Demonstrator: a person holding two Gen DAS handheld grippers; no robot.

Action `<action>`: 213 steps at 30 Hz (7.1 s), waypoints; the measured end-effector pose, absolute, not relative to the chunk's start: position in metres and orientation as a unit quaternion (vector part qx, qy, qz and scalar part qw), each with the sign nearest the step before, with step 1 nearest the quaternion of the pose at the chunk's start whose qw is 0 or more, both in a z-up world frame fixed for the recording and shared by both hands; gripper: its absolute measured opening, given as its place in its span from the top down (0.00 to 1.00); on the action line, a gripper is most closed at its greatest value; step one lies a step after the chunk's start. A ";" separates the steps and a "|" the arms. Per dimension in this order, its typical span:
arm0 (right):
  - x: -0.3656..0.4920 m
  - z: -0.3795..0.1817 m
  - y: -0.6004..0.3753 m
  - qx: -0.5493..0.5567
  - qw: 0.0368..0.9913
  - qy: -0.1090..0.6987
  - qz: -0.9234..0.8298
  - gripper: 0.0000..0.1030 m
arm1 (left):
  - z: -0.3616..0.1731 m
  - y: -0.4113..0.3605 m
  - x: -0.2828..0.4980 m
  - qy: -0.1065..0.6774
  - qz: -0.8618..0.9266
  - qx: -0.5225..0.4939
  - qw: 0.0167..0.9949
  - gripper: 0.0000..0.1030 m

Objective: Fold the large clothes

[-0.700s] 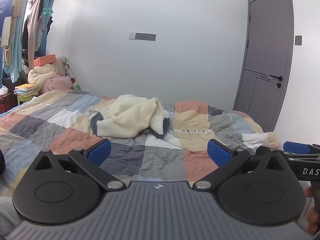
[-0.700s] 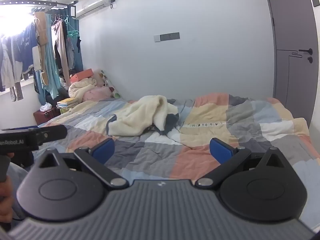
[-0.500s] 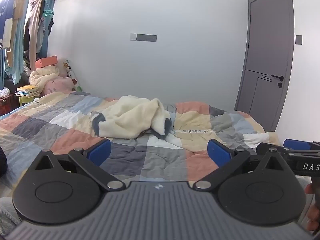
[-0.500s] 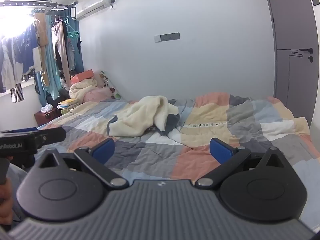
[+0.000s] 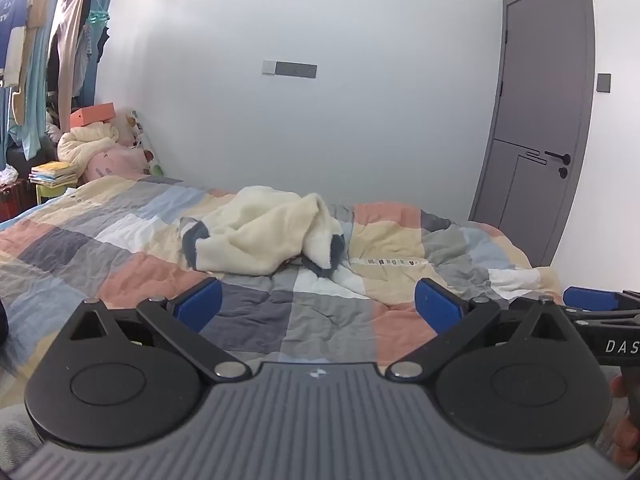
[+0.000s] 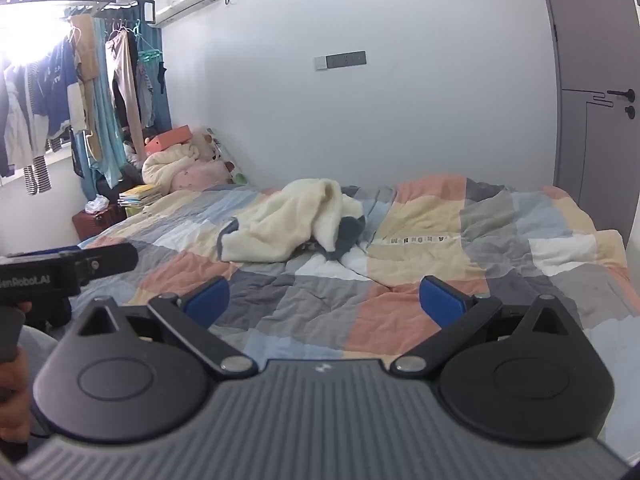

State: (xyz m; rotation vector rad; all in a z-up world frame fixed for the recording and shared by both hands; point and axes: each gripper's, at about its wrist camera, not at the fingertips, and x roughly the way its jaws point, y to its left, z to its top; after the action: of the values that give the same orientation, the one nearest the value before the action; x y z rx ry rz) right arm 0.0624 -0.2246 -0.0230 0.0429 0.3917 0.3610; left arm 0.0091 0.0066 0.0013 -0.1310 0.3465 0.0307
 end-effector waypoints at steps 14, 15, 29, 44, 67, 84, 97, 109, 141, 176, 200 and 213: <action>0.073 -0.032 -0.218 0.017 0.962 0.207 0.175 0.00 | 0.002 0.015 0.024 0.174 0.025 -0.065 0.982 0.00; 0.074 -0.032 -0.220 0.017 0.963 0.209 0.173 0.00 | 0.001 0.016 0.024 0.174 0.025 -0.063 0.982 0.00; 0.108 -0.051 -0.216 0.030 0.956 0.240 0.168 0.00 | -0.028 0.025 0.064 0.209 0.019 -0.075 0.975 0.00; 0.135 -0.067 -0.209 0.031 0.952 0.261 0.158 0.00 | -0.046 0.041 0.092 0.232 0.019 -0.088 0.968 0.00; 0.150 -0.079 -0.211 0.032 0.950 0.270 0.150 0.00 | -0.053 0.039 0.106 0.236 0.017 -0.076 0.969 0.00; 0.197 -0.104 -0.200 0.021 0.946 0.276 0.167 0.00 | -0.084 0.065 0.167 0.230 0.020 -0.061 0.971 0.00; 0.271 -0.109 -0.180 0.007 0.951 0.275 0.142 0.00 | -0.118 0.108 0.266 0.278 0.020 -0.079 0.957 0.00; 0.333 -0.145 -0.126 -0.053 0.946 0.264 0.178 0.00 | -0.172 0.138 0.361 0.302 0.047 -0.081 0.949 0.00; 0.471 -0.225 -0.071 -0.065 0.950 0.216 0.217 0.13 | -0.261 0.245 0.486 0.233 0.031 -0.421 0.876 0.28; 0.371 -0.131 -0.169 -0.021 0.974 0.187 0.123 0.87 | -0.126 0.231 0.268 0.128 0.047 -0.369 0.919 0.88; 0.383 -0.193 -0.209 -0.022 0.935 0.352 0.044 0.90 | -0.197 0.255 0.267 0.263 0.139 -0.382 0.875 0.87; 0.391 -0.205 -0.212 0.011 0.933 0.358 0.025 0.89 | -0.204 0.259 0.290 0.279 0.121 -0.394 0.867 0.72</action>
State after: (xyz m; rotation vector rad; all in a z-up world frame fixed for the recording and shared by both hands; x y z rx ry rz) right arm 0.3906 -0.2118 -0.2045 0.0228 0.7317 0.0511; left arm 0.2898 0.2591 -0.2039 -0.8252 0.5831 0.2529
